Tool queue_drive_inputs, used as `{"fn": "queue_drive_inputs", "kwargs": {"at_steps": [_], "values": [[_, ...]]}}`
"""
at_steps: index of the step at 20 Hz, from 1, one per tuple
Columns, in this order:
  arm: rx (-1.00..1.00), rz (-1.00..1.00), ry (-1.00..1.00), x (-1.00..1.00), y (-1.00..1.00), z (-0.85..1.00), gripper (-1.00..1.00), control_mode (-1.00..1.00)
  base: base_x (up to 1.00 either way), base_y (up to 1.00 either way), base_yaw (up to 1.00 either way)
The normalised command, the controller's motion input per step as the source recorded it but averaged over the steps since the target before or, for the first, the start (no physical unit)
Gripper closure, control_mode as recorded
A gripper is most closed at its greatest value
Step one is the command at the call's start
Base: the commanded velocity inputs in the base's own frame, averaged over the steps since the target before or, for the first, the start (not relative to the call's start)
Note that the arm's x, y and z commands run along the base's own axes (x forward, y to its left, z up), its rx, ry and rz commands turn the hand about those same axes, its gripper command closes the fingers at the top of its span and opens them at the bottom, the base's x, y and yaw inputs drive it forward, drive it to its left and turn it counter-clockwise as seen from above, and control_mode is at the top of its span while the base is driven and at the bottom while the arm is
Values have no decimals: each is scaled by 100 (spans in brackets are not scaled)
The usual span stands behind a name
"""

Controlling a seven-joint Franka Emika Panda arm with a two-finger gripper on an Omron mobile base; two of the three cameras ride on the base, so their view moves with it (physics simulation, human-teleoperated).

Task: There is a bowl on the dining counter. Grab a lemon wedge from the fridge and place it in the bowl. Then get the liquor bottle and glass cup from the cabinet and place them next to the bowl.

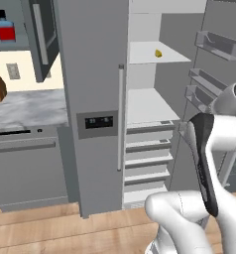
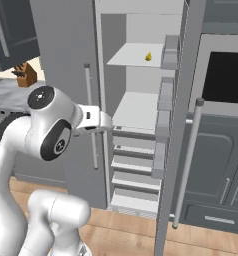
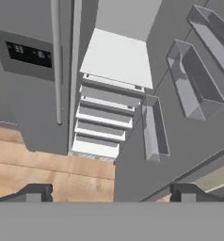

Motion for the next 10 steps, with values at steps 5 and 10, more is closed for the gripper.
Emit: {"fn": "queue_drive_inputs", "kwargs": {"at_steps": [5, 10], "values": [[6, -5, 0, -54, 47, -5, -100, -100, 0, 0, 0], [0, -22, -1, -47, 28, -12, -100, -100, 0, 0, 0]]}}
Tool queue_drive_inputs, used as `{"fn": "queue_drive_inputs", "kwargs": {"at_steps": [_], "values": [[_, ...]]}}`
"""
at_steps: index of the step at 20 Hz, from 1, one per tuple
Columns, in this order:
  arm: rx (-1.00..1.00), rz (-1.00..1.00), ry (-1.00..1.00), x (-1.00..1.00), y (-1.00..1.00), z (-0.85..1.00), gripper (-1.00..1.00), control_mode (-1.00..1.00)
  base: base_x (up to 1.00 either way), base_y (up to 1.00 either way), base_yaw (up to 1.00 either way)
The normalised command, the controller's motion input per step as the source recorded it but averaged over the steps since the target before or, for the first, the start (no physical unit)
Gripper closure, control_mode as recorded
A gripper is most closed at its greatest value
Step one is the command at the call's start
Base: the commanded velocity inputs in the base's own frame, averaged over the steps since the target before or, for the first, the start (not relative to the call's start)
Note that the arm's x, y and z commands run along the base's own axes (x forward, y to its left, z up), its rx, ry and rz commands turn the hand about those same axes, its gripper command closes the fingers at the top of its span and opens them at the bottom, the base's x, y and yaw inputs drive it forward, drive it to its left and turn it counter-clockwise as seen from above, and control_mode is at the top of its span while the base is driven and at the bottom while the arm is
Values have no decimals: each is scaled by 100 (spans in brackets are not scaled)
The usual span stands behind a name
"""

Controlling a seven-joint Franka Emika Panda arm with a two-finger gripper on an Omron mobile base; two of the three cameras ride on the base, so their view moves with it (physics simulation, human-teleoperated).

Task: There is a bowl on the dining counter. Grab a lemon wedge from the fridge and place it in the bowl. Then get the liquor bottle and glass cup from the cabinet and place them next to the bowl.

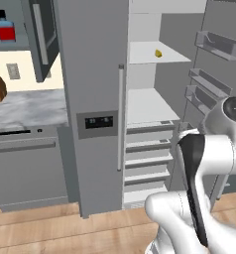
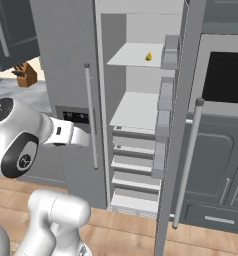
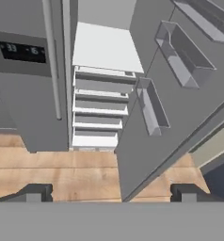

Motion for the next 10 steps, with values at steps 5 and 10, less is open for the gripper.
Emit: {"fn": "queue_drive_inputs", "kwargs": {"at_steps": [5, 10], "values": [[-1, -11, 0, -24, 44, -16, -100, -100, 0, 0, 0], [0, 0, 1, 7, 0, 0, -100, -100, 0, 0, 0]]}}
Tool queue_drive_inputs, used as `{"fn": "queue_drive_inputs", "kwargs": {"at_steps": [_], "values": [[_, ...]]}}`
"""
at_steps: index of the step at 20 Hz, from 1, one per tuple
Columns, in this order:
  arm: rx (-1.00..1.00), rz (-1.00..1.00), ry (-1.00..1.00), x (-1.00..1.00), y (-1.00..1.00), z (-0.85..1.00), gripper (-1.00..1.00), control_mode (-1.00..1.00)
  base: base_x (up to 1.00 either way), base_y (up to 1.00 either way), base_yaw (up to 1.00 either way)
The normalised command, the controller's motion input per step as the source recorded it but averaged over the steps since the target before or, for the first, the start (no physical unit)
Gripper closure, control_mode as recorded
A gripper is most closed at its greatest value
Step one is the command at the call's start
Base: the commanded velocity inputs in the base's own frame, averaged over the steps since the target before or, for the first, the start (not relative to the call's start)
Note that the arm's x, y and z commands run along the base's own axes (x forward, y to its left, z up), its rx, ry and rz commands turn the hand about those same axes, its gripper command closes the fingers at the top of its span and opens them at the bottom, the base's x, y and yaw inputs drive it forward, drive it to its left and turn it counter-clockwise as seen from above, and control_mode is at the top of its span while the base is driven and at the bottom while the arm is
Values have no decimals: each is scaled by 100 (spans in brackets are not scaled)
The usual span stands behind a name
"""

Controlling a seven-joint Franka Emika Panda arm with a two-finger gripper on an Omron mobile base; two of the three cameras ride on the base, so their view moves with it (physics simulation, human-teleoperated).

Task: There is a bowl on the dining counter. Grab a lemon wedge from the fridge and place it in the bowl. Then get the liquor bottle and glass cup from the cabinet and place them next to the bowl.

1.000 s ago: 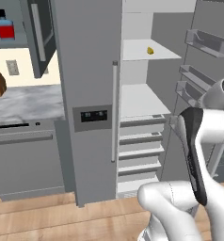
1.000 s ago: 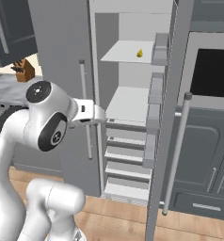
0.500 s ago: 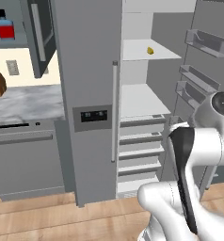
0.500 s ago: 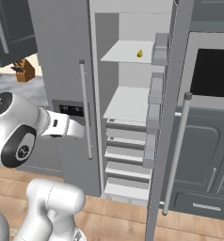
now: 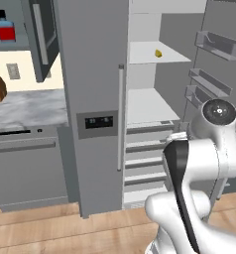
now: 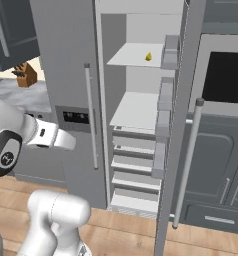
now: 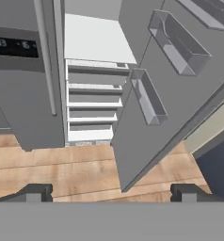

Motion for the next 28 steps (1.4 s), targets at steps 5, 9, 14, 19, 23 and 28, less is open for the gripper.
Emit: {"fn": "queue_drive_inputs", "kwargs": {"at_steps": [5, 9, 14, 19, 23, 28], "values": [[0, 0, 0, 0, 0, 0, -100, 100, 55, 0, 0], [0, 0, 0, 0, 0, 0, -100, 100, 59, 0, 0], [0, 0, 0, 0, 0, 0, -100, 100, 51, 6, -18], [0, 0, 0, 0, 0, 0, -100, 100, 55, 15, -31], [0, 0, 0, 0, 0, 0, -100, 100, 58, 23, -28], [0, 0, 0, 0, 0, 0, -100, 100, 51, 1, -16]]}}
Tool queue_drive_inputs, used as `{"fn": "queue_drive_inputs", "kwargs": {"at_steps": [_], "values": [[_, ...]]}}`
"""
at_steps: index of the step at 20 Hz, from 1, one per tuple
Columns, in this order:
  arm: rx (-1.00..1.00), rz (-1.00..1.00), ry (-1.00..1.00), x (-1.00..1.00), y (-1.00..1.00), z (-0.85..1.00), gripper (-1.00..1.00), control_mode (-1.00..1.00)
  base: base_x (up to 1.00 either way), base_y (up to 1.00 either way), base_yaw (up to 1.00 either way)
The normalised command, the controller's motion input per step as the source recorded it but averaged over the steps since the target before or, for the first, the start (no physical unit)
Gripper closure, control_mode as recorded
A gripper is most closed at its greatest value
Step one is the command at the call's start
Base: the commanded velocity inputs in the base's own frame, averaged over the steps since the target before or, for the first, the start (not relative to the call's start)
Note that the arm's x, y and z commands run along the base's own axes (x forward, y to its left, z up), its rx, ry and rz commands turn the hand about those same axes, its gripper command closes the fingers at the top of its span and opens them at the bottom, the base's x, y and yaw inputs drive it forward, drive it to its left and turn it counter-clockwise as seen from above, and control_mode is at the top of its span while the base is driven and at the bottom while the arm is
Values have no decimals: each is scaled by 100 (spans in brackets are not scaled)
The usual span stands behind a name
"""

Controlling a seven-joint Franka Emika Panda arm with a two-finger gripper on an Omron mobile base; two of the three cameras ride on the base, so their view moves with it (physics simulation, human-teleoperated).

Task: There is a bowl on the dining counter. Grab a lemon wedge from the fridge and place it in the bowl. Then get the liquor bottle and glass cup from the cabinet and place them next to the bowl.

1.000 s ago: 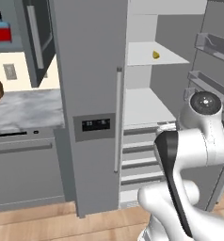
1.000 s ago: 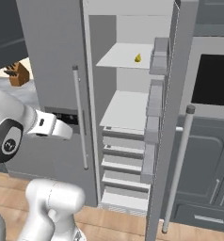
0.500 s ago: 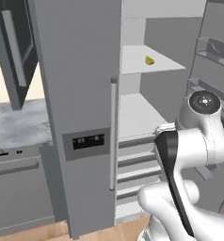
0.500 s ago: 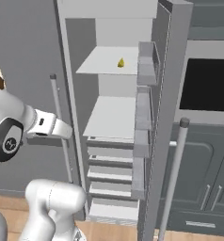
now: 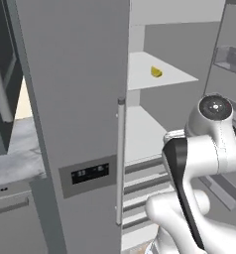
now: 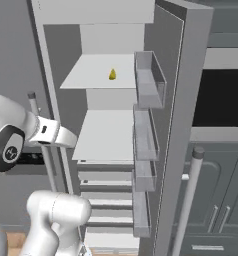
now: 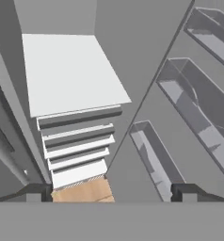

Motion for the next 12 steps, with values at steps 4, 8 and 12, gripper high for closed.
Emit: {"fn": "queue_drive_inputs", "kwargs": {"at_steps": [4, 8, 12], "values": [[0, 0, 0, 0, 0, 0, -100, 100, 45, 0, -7], [0, 0, 0, 0, 0, 0, -100, 100, 38, -1, -10], [0, 0, 0, 0, 0, 0, -100, 100, 42, 0, -17]]}}
